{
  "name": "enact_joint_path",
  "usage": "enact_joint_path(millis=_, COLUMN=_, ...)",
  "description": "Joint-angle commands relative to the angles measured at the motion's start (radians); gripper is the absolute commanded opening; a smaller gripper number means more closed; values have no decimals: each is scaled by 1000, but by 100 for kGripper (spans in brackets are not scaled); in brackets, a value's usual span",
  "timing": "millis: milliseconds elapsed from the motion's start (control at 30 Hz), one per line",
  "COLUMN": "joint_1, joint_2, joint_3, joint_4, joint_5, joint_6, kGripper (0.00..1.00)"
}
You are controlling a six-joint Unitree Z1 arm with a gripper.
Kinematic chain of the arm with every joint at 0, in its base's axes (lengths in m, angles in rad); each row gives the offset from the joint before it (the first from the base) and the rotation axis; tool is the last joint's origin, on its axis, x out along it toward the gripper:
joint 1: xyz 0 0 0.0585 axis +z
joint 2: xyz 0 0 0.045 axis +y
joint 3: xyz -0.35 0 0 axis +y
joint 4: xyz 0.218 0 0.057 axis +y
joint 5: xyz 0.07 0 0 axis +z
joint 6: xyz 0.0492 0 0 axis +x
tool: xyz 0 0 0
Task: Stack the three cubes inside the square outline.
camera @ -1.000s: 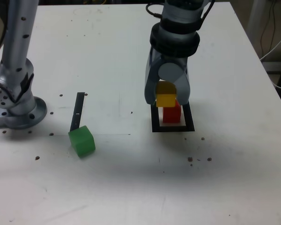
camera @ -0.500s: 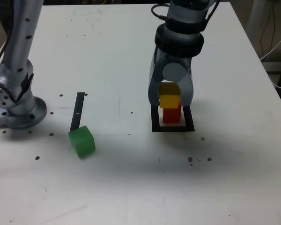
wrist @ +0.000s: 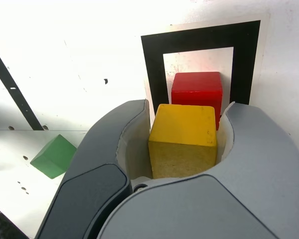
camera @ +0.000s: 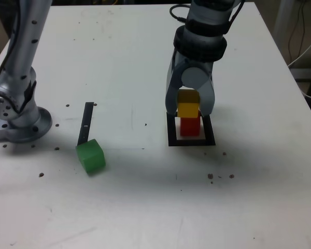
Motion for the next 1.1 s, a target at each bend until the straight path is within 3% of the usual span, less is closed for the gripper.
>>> enact_joint_path(millis=0, joint_1=0, joint_2=9, joint_3=-2, joint_4=-2, joint_5=-5, joint_6=1, kGripper=3)
enact_joint_path(millis=367, joint_1=0, joint_2=28, joint_3=-2, joint_4=-8, joint_5=-19, joint_6=1, kGripper=5)
enact_joint_path(millis=1067, joint_1=9, joint_2=34, joint_3=-6, joint_4=-15, joint_5=-10, joint_6=1, kGripper=14)
